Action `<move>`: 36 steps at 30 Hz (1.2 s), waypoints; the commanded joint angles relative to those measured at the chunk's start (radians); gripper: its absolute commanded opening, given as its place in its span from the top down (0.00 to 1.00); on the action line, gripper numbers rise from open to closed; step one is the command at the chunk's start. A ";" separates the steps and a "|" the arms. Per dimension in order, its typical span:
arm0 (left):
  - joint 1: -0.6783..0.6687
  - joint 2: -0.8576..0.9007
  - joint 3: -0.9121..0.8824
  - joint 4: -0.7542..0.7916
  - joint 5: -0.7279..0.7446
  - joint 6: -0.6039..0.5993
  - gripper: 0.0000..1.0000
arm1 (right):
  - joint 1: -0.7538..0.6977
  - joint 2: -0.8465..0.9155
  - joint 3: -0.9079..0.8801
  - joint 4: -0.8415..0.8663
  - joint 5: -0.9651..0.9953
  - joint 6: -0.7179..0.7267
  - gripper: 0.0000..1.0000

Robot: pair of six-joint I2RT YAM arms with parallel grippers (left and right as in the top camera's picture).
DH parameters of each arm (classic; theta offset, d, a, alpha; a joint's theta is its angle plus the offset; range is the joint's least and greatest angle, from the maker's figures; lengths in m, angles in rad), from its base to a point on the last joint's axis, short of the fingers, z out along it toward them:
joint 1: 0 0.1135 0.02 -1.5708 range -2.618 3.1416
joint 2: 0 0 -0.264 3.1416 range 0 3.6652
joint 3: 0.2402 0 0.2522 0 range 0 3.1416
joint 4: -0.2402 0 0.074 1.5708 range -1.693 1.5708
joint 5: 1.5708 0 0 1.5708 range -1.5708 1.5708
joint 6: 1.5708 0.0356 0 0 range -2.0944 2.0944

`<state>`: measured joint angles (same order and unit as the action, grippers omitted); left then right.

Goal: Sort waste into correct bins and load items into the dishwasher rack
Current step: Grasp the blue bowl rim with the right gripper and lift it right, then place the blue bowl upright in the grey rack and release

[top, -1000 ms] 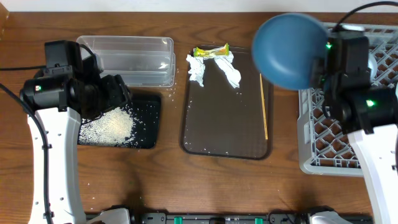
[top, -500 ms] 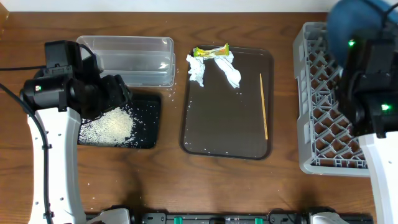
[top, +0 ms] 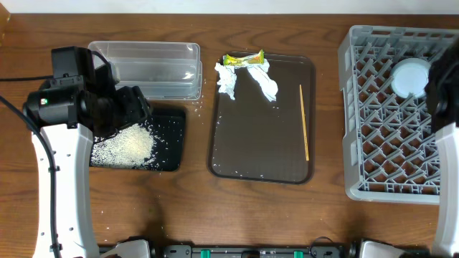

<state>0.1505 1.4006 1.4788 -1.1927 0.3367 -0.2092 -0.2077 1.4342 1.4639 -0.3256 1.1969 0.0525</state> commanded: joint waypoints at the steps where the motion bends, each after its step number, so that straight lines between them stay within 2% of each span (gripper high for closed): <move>1: 0.005 -0.002 -0.001 -0.005 0.002 0.005 0.30 | -0.053 0.050 0.008 0.089 0.070 -0.138 0.99; 8: 0.005 -0.002 -0.001 -0.030 0.002 0.005 0.31 | -0.123 0.195 0.008 0.241 0.085 -0.227 0.99; 16: 0.005 -0.002 -0.001 -0.064 0.002 0.005 0.30 | -0.146 0.411 0.008 0.319 0.091 -0.254 0.99; 23: 0.005 -0.002 -0.001 -0.078 0.002 0.005 0.31 | -0.137 0.557 0.008 0.337 0.084 -0.248 0.99; 29: 0.005 -0.002 -0.001 -0.078 0.001 0.005 0.30 | -0.114 0.604 0.008 0.329 0.077 -0.235 0.99; 31: 0.005 -0.002 -0.001 -0.076 0.001 0.005 0.30 | -0.101 0.605 0.008 0.318 0.044 -0.229 0.90; 32: 0.005 -0.002 -0.001 -0.075 0.001 0.005 0.31 | -0.094 0.605 0.008 0.305 0.018 -0.229 0.79; 34: 0.005 -0.002 -0.001 -0.071 0.001 0.005 0.30 | -0.078 0.605 0.008 0.269 -0.034 -0.229 0.31; 35: 0.005 -0.002 -0.001 -0.070 0.001 0.005 0.31 | -0.068 0.605 0.008 0.240 -0.056 -0.229 0.20; 36: 0.005 -0.002 -0.001 -0.068 0.001 0.005 0.30 | -0.056 0.605 0.008 0.211 -0.078 -0.229 0.03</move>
<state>0.1505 1.4006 1.4788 -1.2602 0.3370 -0.2092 -0.2985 2.0220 1.4704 -0.0834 1.1843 -0.1833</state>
